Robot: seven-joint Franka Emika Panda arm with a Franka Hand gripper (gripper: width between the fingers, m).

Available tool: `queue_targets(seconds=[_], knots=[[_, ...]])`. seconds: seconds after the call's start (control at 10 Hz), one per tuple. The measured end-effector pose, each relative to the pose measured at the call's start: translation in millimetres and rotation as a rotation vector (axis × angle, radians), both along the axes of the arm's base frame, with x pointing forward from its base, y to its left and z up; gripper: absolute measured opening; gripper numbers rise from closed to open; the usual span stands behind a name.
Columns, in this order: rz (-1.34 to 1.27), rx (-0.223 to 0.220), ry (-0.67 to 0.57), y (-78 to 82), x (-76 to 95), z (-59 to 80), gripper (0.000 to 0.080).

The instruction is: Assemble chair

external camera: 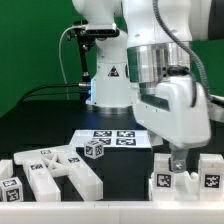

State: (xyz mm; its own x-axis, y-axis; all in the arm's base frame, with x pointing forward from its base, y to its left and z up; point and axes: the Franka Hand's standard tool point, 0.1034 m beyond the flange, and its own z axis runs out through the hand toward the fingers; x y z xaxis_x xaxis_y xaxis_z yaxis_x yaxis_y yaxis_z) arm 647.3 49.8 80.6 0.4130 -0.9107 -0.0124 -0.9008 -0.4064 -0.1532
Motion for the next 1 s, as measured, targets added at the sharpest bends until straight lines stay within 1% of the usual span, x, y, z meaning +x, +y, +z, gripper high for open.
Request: queue_targets(seconds=[0.3,0.4,0.5,0.6,0.7,0.8,0.9,1.0], knots=[[0.21,-0.029,-0.017,-1.5,0.3,0.0,0.0649],[0.337,-0.054,-0.024,-1.7,0.1,-0.4,0.0649],[0.556,-0.099,-0.029,-1.8,-0.9,-2.5,0.0649],[0.67,-0.112,-0.035,-3.9,-1.3,-4.1,0.0637],[0.624,-0.106,-0.032,-3.7,-1.3,-4.0,0.0637],[0.601,-0.103,-0.031,-3.6,-1.3,-4.1,0.0467],[0.597,-0.103,-0.03,-3.9,-1.4,-4.2,0.0467],[0.54,-0.095,-0.027,-3.6,-1.3,-4.1,0.0285]])
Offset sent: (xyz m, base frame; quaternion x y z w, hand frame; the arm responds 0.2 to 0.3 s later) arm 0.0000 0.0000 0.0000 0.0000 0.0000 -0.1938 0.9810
